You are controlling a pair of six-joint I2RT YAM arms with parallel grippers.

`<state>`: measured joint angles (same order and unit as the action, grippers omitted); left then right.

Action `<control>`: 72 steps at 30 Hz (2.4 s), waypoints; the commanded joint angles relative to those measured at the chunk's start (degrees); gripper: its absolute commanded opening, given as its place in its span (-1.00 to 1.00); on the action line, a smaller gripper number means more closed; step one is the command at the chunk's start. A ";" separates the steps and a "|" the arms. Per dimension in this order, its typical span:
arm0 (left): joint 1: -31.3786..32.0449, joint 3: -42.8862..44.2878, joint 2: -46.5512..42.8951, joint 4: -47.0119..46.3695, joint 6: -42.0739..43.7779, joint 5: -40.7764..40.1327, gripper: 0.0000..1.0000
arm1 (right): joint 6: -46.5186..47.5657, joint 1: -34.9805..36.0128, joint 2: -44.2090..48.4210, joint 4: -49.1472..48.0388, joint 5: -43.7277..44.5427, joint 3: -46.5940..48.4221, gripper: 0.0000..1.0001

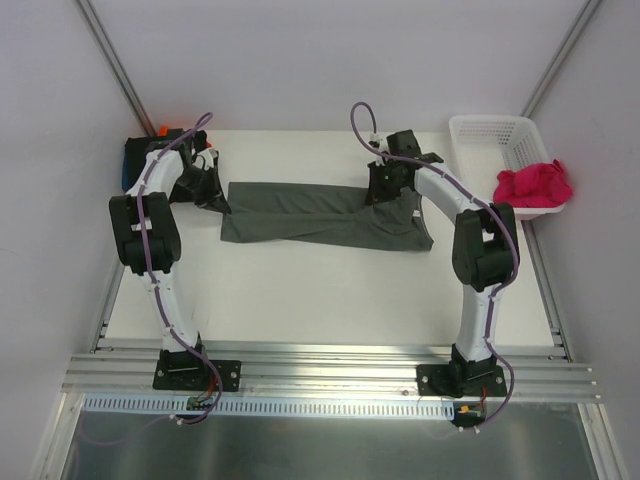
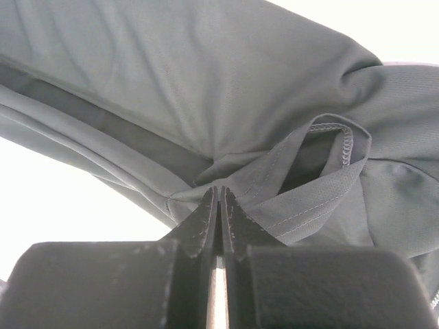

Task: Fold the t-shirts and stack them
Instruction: Fold the tshirt

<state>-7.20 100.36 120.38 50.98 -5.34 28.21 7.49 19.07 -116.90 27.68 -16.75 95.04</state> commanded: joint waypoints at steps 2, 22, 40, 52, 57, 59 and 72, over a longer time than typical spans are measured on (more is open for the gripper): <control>-0.36 -1.82 -3.30 1.31 0.51 1.23 -1.00 | -0.98 0.53 2.46 -0.61 0.49 0.76 -0.99; -0.27 -8.51 -11.48 6.23 2.53 1.15 -1.00 | -4.14 2.02 16.97 2.11 -2.23 -13.56 -0.99; -0.36 0.80 -5.16 7.12 2.80 -2.81 -1.00 | -3.01 2.90 19.44 0.53 0.84 -17.35 -0.99; -0.36 5.81 2.22 5.80 2.01 -4.12 -1.00 | -2.21 1.94 8.46 -1.05 2.25 -7.26 -0.99; -0.27 8.62 4.51 4.92 1.74 -4.74 -1.00 | -2.12 2.37 4.85 -0.79 2.95 -2.77 -0.99; -0.01 9.76 5.48 4.57 1.48 -5.44 -1.00 | -2.04 2.46 4.14 -0.96 3.74 -2.15 -0.99; 3.42 12.76 8.83 2.28 0.51 -5.88 0.98 | -1.42 3.87 2.21 -2.19 5.41 -2.06 -0.99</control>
<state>-4.75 112.25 130.41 52.97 -4.58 22.96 5.19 22.24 -113.91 26.89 -12.43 90.48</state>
